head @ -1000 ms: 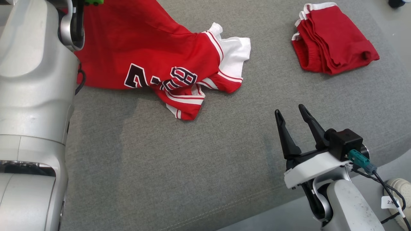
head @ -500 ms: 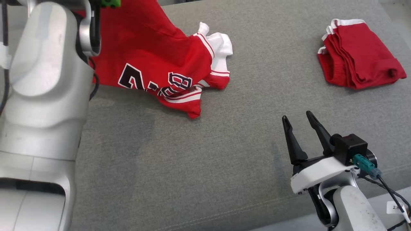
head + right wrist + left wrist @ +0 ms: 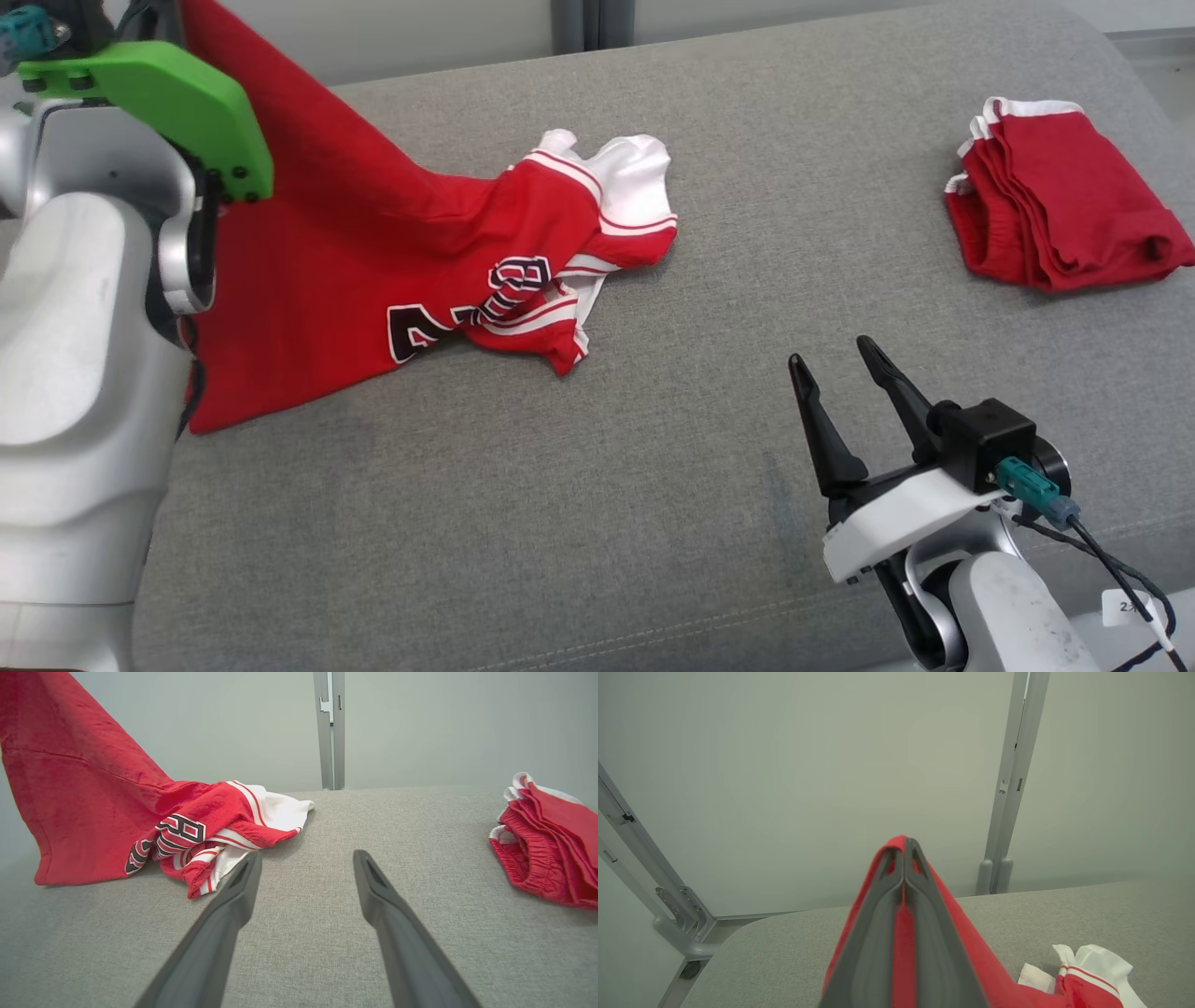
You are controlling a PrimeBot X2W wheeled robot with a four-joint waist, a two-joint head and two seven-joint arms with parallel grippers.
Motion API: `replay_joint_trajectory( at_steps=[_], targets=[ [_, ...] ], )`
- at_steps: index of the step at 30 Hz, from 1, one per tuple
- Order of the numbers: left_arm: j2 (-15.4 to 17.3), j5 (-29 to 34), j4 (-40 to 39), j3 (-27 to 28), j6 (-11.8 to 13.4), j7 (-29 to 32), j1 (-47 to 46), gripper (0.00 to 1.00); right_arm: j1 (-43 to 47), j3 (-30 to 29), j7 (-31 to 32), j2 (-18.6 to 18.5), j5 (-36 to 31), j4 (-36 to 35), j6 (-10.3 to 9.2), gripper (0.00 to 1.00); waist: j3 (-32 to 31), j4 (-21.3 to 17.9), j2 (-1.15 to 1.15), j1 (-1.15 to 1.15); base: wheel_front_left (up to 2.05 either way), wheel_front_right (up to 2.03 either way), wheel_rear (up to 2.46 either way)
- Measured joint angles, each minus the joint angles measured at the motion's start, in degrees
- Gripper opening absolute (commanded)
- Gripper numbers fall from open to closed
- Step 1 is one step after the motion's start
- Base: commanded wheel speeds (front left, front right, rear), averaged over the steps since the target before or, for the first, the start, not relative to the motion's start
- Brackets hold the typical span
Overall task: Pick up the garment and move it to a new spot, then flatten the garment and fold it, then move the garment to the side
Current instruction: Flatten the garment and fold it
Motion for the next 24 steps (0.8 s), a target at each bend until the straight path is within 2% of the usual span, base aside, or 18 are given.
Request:
replay_joint_trajectory(
  at_steps=[3, 7, 8, 9, 18, 24],
  targets=[
    [2.2, -0.1, 3.6, 0.8, -0.3, -0.9, 0.1, 0.00, -0.1, 0.6, 0.2, 0.0, -0.4, -0.4, -0.01, 1.00, 0.9, -0.8, 0.00, 0.00, 0.00, 0.00, 0.00],
    [3.5, 0.5, 7.3, 1.4, -0.4, -3.3, -1.2, 0.00, -0.6, 1.5, 0.6, 0.0, -0.7, -1.2, -0.01, 1.00, 2.5, -1.8, 0.00, 0.00, 0.00, 0.00, 0.00],
    [3.8, 0.9, 8.6, 1.5, -0.4, -4.1, -2.0, 0.35, -0.8, 1.7, 0.6, 0.0, -0.7, -1.5, -0.01, 1.00, 3.2, -2.2, 0.00, 0.00, 0.00, 0.00, 0.00],
    [4.1, 1.2, 9.8, 1.6, -0.3, -5.1, -2.7, 1.00, -1.2, 1.9, 0.6, 0.0, -0.7, -1.8, -0.01, 1.00, 3.8, -2.5, 0.00, 0.00, 0.00, 0.00, 0.00],
    [5.4, 3.8, 19.4, 1.2, -0.1, -14.1, -8.2, 1.00, -1.8, 2.2, 0.1, -0.1, -0.9, -2.8, -0.01, 1.00, 9.6, -5.7, 0.00, 0.00, 0.00, 0.00, 0.00],
    [4.5, 4.6, 24.9, -0.4, -1.0, -16.5, -9.5, 1.00, -2.4, 1.9, 0.2, 0.0, -1.3, -2.5, -0.01, 1.00, 11.1, -5.8, 0.00, 0.00, 0.00, 0.00, 0.00]
  ],
)
